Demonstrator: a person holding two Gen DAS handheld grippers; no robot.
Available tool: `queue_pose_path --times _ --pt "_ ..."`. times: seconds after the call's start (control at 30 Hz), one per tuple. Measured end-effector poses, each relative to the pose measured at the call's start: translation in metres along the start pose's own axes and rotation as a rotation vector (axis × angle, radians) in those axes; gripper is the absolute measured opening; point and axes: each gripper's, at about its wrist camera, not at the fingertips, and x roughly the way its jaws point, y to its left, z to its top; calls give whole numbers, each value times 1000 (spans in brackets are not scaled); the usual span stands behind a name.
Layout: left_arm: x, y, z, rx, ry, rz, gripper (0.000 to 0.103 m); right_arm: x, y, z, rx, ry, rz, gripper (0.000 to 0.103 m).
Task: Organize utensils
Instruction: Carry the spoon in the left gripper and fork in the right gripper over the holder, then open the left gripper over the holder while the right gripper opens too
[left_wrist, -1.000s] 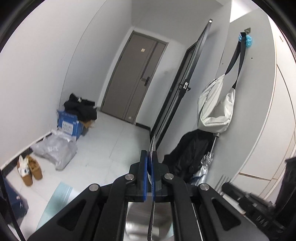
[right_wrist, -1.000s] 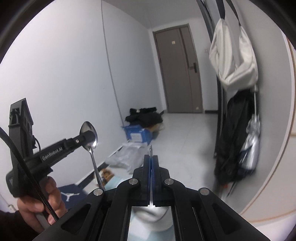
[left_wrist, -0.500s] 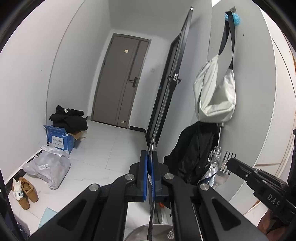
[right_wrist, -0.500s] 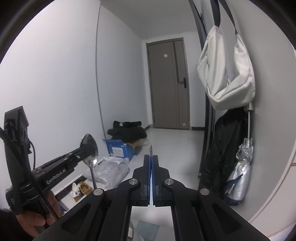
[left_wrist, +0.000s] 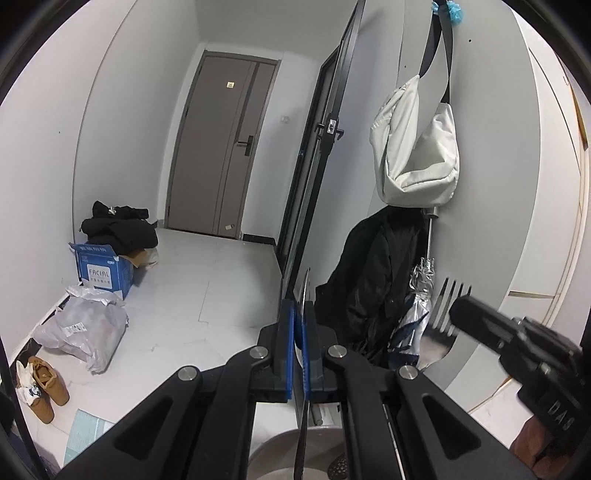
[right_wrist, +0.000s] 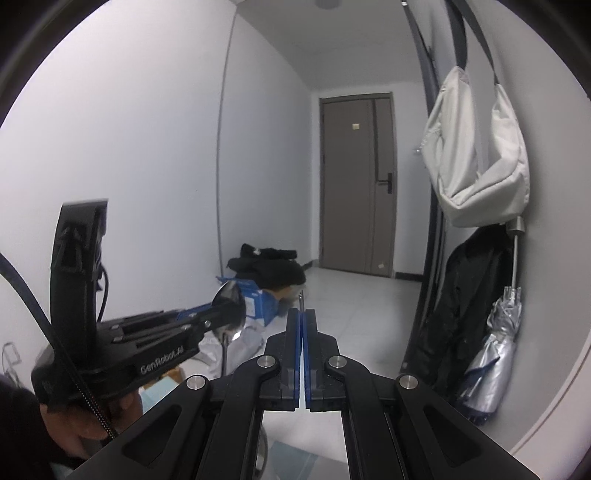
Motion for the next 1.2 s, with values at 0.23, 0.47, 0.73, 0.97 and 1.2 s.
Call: queue_pose_path --times 0.23,0.47,0.73,0.97,1.2 --pt "-5 -7 1 16 30 -18 0 -2 3 -11 19 26 16 1" --pt "-6 -8 -6 35 75 -33 0 -1 9 -18 20 52 36 2" --pt "-12 -8 -7 22 123 -51 0 3 13 -29 20 81 52 2" --pt "-15 -7 -6 5 176 -64 1 4 16 -36 53 100 87 3" --pt "-26 -1 -1 -36 220 -45 16 7 15 -46 118 159 160 7"
